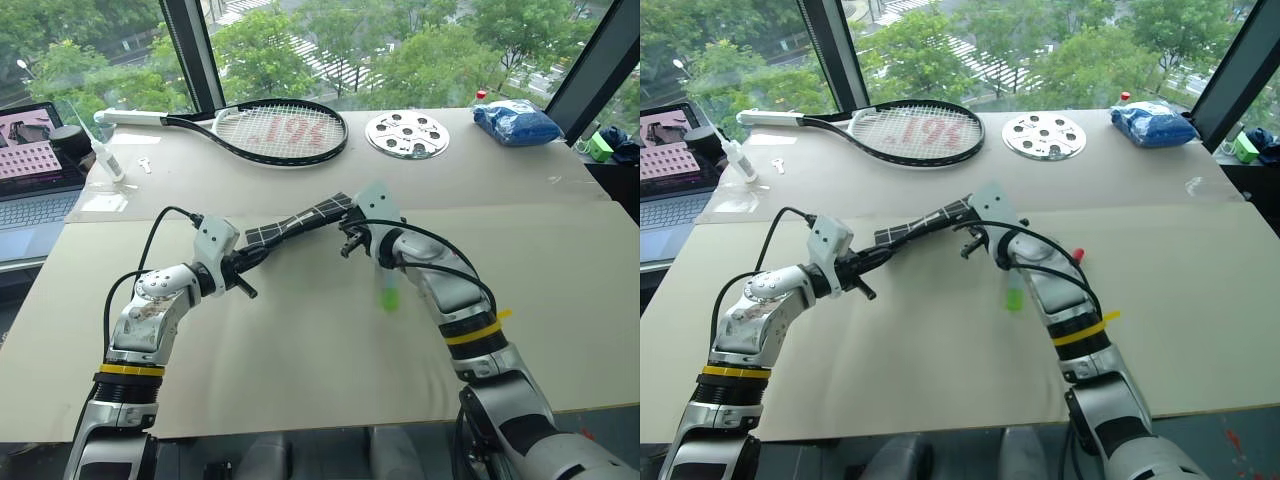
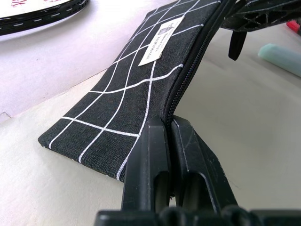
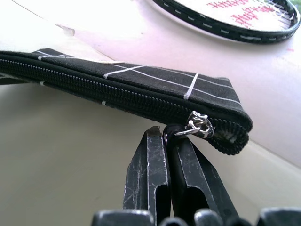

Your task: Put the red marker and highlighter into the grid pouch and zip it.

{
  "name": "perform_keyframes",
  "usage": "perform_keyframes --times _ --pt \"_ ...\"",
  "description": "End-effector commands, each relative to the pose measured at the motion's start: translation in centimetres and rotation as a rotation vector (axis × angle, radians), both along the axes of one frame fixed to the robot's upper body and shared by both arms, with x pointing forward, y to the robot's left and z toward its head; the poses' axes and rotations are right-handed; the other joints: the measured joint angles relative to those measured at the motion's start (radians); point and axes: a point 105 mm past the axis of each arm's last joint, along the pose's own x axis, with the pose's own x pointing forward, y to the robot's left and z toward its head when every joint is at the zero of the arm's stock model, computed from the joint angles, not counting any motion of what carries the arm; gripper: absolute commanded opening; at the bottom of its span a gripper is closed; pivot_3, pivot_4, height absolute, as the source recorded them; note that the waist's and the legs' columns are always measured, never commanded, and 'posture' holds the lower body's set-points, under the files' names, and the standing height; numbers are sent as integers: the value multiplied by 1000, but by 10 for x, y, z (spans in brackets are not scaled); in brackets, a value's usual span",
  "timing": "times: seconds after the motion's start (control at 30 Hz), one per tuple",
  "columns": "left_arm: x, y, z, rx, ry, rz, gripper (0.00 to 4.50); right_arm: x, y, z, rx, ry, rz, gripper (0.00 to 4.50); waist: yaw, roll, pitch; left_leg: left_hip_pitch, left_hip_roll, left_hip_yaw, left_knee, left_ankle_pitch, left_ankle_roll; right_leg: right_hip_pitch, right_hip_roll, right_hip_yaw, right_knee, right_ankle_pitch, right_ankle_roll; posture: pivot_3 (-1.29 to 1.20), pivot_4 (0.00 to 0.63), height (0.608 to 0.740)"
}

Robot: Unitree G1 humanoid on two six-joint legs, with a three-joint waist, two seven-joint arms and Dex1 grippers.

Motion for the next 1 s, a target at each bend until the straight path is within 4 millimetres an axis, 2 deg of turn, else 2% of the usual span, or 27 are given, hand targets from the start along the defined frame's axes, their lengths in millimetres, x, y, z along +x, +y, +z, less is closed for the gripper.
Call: perform_keyframes --times 0.03,0.17,0.27,0.47,0.6,0.77,0.87,0.93,1.0 --pt "2 -3 15 -15 -57 -15 0 0 22 17 -20 -69 53 59 -3 0 0 0 0 0 0 0 0 0 0 0 0 0 0 0 150 740" --pt "3 -5 16 -11 -60 -26 0 -8 47 8 -116 -51 160 59 -9 0 0 0 0 0 0 0 0 0 0 0 0 0 0 0 150 740" --pt "4 -6 18 -18 -63 -26 0 -10 53 -3 -212 -69 189 59 -14 0 0 0 0 0 0 0 0 0 0 0 0 0 0 0 150 740" --pt "3 -6 17 -18 -59 -29 0 -14 72 4 -193 -72 230 59 -19 0 0 0 0 0 0 0 -1 -1 0 0 0 0 0 0 150 740" --pt "4 -6 18 -18 -60 -31 0 -25 89 4 -169 -39 315 59 -20 0 0 0 0 0 -1 0 -1 -2 0 0 1 0 0 0 150 740" --pt "6 -7 18 -16 -61 -38 0 -45 116 11 -57 63 440 59 -20 0 0 0 0 -1 -1 0 -1 -2 0 0 1 0 0 0 150 740" --pt "6 -8 18 -15 -62 -41 0 -48 116 -4 -127 70 471 59 -19 0 0 0 0 -1 -1 0 -1 -2 0 0 1 0 0 0 150 740" --pt "5 -8 19 -18 -66 -42 0 -41 108 -7 -123 65 439 59 -19 0 0 0 0 -1 -1 0 -1 -2 0 0 1 0 0 0 150 740" --pt "3 -8 22 -31 -73 -51 0 -37 95 -3 -114 46 429 719 -19 0 0 0 0 -1 -1 0 -1 -2 0 0 1 0 0 0 150 740"
